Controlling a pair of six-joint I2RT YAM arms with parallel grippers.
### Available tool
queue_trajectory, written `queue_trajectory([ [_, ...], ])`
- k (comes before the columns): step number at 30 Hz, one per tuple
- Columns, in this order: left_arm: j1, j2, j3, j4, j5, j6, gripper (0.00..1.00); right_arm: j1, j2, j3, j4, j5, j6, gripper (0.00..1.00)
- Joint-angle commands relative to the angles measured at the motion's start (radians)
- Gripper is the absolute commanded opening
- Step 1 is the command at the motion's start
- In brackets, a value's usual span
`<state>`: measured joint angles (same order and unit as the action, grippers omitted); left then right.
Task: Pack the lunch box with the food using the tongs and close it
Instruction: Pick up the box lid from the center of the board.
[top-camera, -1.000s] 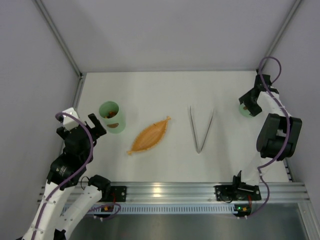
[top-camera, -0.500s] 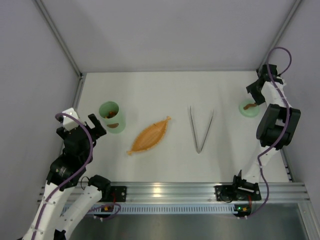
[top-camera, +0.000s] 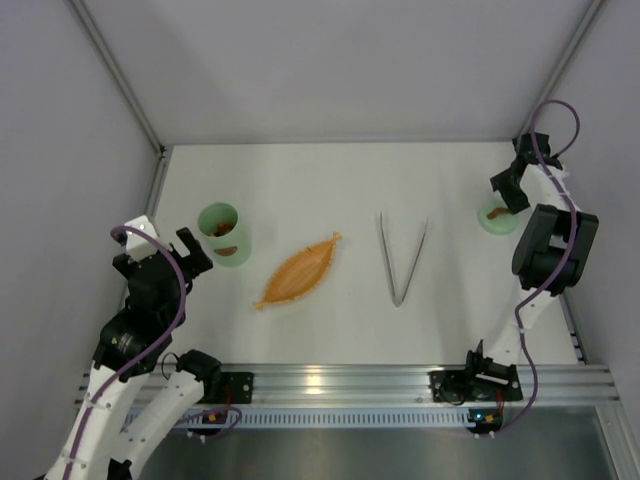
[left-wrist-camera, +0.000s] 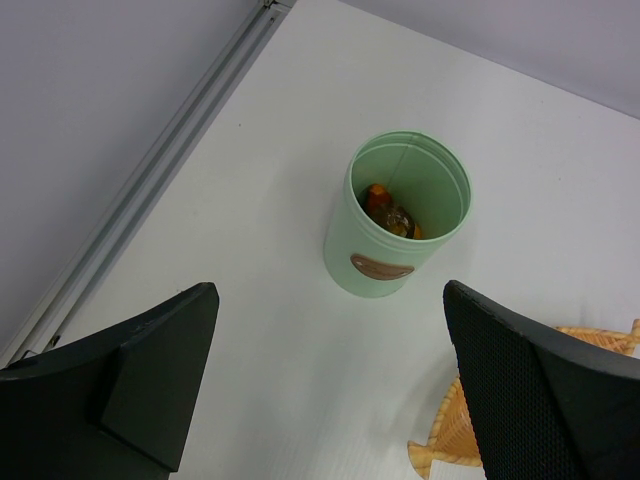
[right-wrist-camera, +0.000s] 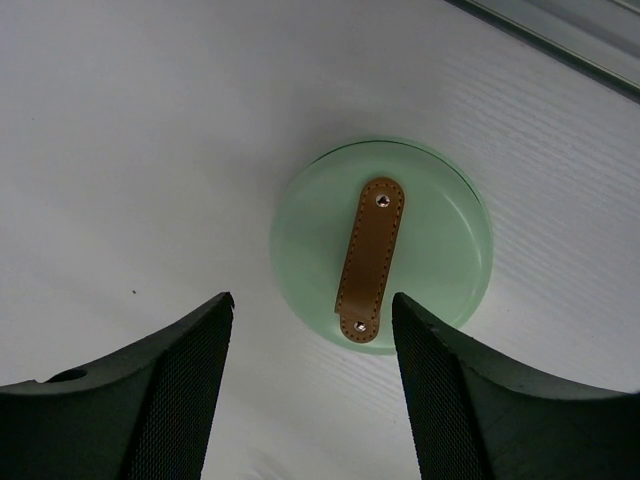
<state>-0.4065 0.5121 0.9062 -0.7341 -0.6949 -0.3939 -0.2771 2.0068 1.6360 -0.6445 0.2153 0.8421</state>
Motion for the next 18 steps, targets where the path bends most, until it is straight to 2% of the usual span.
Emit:
queue_trajectory([
  [1, 0.001, -0.007, -0.004, 0.038, 0.005, 0.009, 0.99, -0.013, 0.010, -0.013, 0.000, 0.018, 0.020, 0.64],
  [11, 0.001, -0.009, -0.004, 0.039, 0.006, 0.009, 0.99, -0.011, 0.021, -0.042, 0.014, 0.006, 0.029, 0.63],
  [18, 0.002, -0.007, -0.004, 0.041, 0.008, 0.007, 0.99, -0.011, 0.026, -0.050, 0.022, 0.010, 0.026, 0.58],
])
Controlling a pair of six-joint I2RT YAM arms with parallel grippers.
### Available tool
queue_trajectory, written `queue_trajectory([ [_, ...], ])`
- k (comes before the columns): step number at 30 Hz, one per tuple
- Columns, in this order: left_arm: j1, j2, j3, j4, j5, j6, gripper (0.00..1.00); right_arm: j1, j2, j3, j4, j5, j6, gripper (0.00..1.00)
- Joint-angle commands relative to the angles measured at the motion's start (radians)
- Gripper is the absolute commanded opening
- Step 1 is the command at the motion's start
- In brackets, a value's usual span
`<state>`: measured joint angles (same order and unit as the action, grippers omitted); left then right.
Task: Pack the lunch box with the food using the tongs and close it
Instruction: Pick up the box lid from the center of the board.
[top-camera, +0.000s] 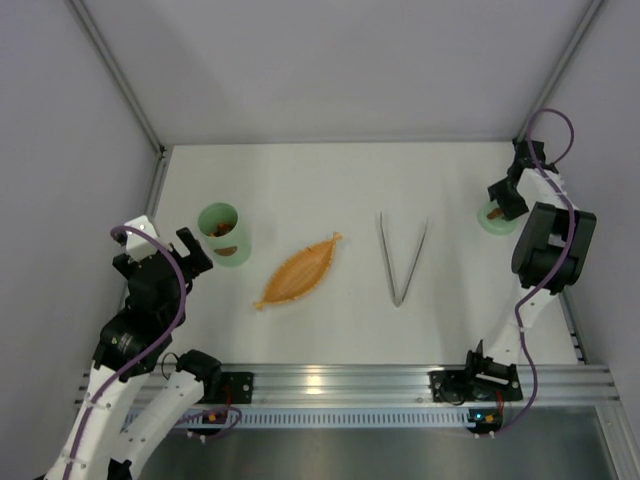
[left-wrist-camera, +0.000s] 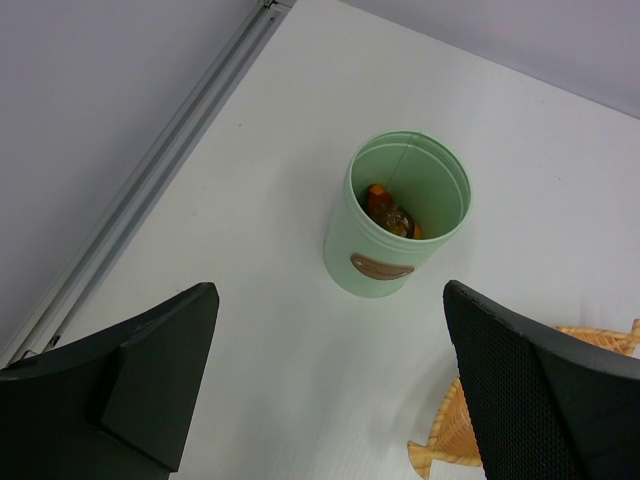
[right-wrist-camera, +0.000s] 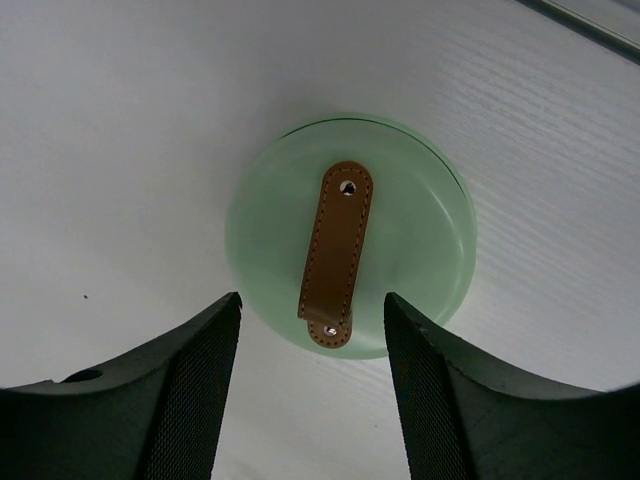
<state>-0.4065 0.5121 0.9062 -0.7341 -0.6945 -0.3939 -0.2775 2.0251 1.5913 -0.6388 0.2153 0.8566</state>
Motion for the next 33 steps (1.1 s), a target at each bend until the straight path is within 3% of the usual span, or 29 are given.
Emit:
queue_trajectory([
  [1, 0.001, -0.009, -0.004, 0.039, 0.007, 0.009, 0.99, -0.011, 0.009, -0.004, 0.016, 0.010, 0.013, 0.58],
  [20, 0.001, -0.012, -0.004, 0.041, 0.007, 0.009, 0.99, -0.011, 0.026, -0.014, 0.022, 0.025, 0.004, 0.44],
  [33, 0.001, -0.014, -0.004, 0.038, 0.004, 0.007, 0.99, -0.011, -0.015, -0.042, 0.045, 0.012, -0.024, 0.23],
])
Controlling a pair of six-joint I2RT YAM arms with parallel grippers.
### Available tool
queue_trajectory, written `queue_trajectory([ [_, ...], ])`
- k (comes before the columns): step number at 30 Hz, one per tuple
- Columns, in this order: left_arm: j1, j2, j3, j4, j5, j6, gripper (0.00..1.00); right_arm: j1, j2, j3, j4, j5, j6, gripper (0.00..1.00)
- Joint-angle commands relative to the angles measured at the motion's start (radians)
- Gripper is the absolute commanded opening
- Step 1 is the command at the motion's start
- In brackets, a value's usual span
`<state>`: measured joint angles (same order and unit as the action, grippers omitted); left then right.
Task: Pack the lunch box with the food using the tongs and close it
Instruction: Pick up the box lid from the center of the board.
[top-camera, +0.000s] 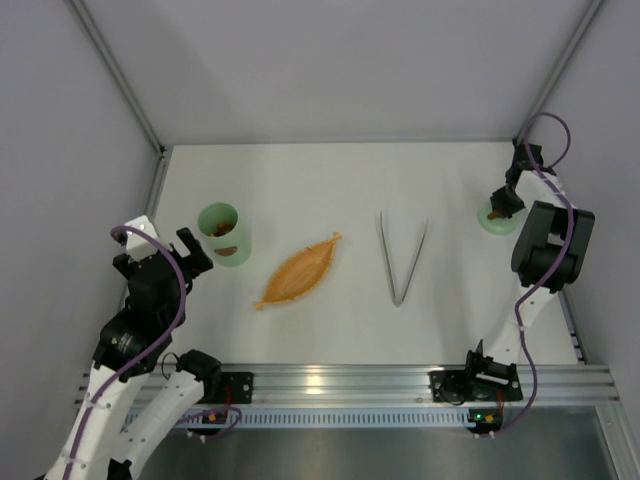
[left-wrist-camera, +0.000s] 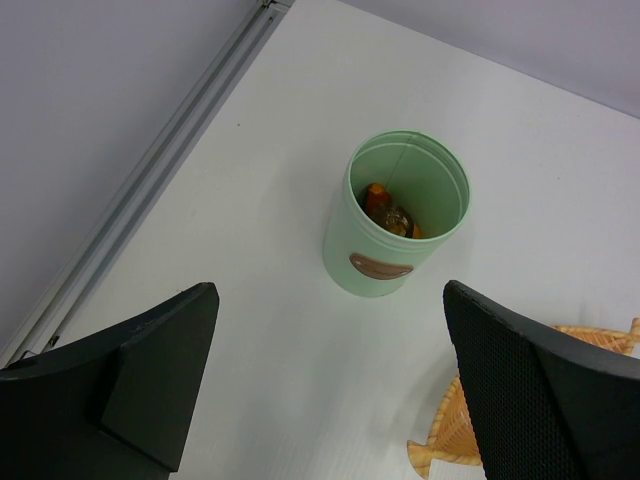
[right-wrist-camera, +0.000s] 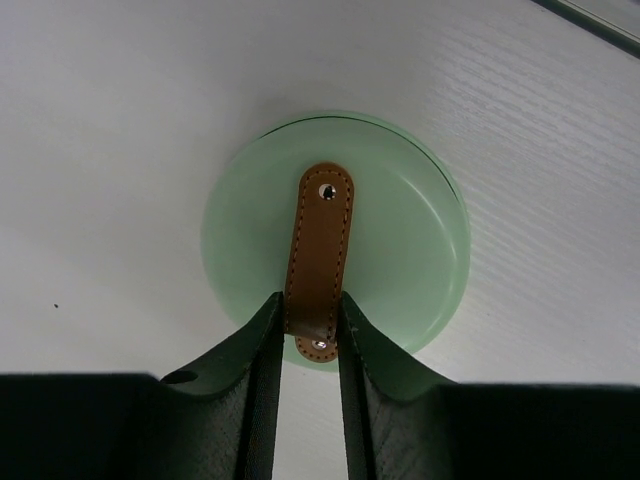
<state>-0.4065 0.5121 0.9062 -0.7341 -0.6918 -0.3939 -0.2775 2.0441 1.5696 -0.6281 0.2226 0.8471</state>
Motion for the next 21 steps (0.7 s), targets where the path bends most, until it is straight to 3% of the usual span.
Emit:
queue_trajectory([
  [1, 0.001, -0.012, -0.004, 0.039, 0.000, 0.009, 0.99, -0.011, -0.039, -0.022, 0.036, 0.006, -0.016, 0.22],
  [9, 0.001, -0.014, -0.004, 0.039, 0.001, 0.007, 0.99, -0.006, -0.140, -0.065, 0.054, -0.015, -0.051, 0.11],
  [21, 0.001, -0.007, -0.006, 0.041, -0.002, 0.007, 0.99, 0.093, -0.354, -0.088, 0.065, -0.060, -0.141, 0.10],
])
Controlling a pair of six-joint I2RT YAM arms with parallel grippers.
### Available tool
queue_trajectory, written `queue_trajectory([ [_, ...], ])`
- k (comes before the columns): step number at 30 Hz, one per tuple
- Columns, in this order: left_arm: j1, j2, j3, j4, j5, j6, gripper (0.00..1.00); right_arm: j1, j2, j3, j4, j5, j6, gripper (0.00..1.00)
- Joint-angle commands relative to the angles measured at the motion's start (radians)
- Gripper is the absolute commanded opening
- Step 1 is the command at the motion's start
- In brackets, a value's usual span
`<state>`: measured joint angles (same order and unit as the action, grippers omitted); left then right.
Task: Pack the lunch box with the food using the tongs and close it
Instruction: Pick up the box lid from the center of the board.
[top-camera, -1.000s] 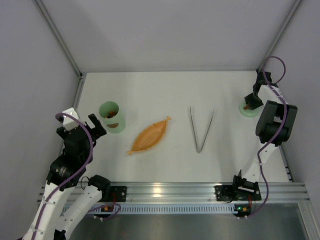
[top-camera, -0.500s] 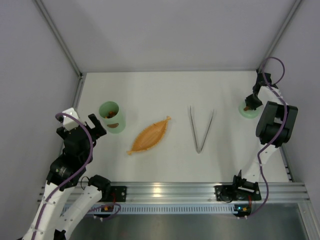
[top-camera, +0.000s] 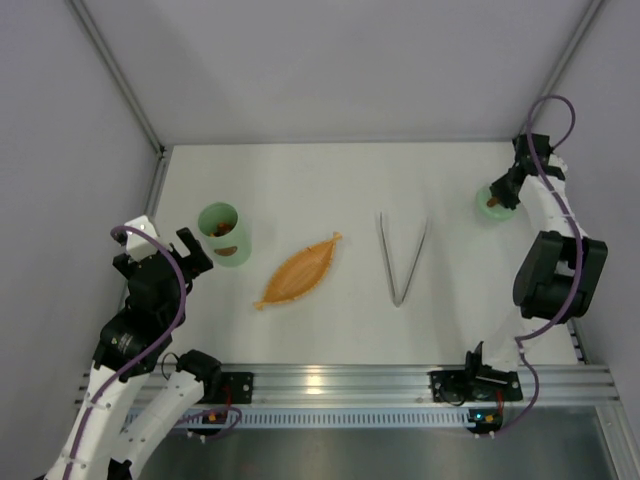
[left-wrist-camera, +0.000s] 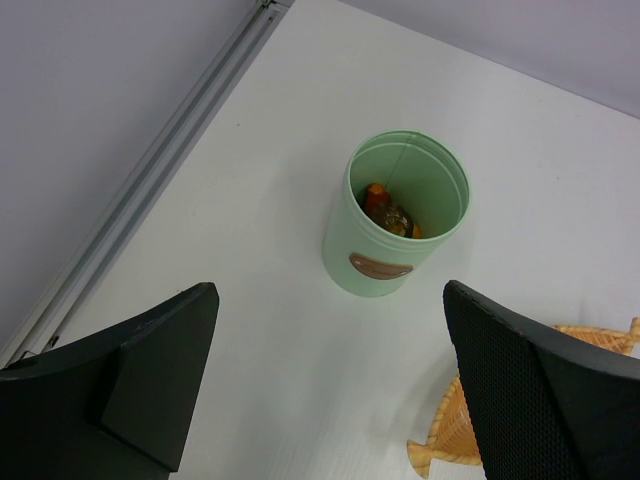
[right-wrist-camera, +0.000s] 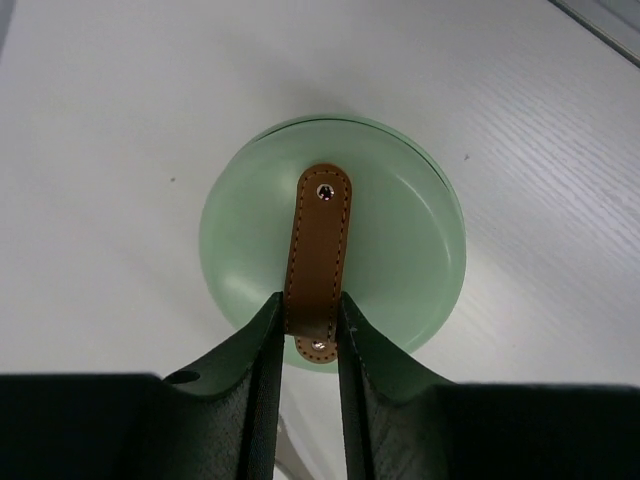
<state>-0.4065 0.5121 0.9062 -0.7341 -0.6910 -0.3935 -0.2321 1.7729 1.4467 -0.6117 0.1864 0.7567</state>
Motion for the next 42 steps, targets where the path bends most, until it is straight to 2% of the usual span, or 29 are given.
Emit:
queue_trajectory([
  [1, 0.001, -0.007, -0.006, 0.042, -0.004, 0.008, 0.99, 0.062, -0.104, 0.052, 0.053, -0.060, -0.066, 0.10],
  [4, 0.001, -0.006, -0.007, 0.041, -0.015, 0.007, 0.99, 0.138, -0.121, 0.117, 0.040, -0.132, -0.115, 0.10],
  [11, 0.001, 0.002, -0.001, 0.027, -0.079, -0.013, 0.99, 0.530, -0.070, 0.415, -0.086, -0.102, -0.210, 0.12],
  [16, 0.001, 0.016, 0.014, 0.018, -0.131, -0.024, 0.99, 0.790, 0.069, 0.699, -0.131, -0.114, -0.261, 0.13],
  [18, 0.001, 0.037, 0.025, -0.001, -0.163, -0.048, 0.99, 0.853, 0.133, 0.791, -0.137, -0.110, -0.272, 0.14],
  [21, 0.001, 0.069, 0.046, -0.028, -0.229, -0.080, 0.99, 0.967, 0.195, 0.840, -0.089, -0.128, -0.290, 0.15],
  [28, 0.001, 0.104, 0.059, -0.050, -0.281, -0.110, 0.99, 1.094, 0.290, 0.860, 0.059, -0.180, -0.315, 0.15],
  [31, 0.001, 0.152, 0.086, -0.065, -0.283, -0.128, 0.99, 1.119, 0.339, 0.908, 0.064, -0.206, -0.318, 0.16],
  [42, 0.001, 0.262, 0.175, -0.057, -0.282, -0.169, 0.99, 1.151, 0.416, 0.920, 0.162, -0.327, -0.301, 0.19],
])
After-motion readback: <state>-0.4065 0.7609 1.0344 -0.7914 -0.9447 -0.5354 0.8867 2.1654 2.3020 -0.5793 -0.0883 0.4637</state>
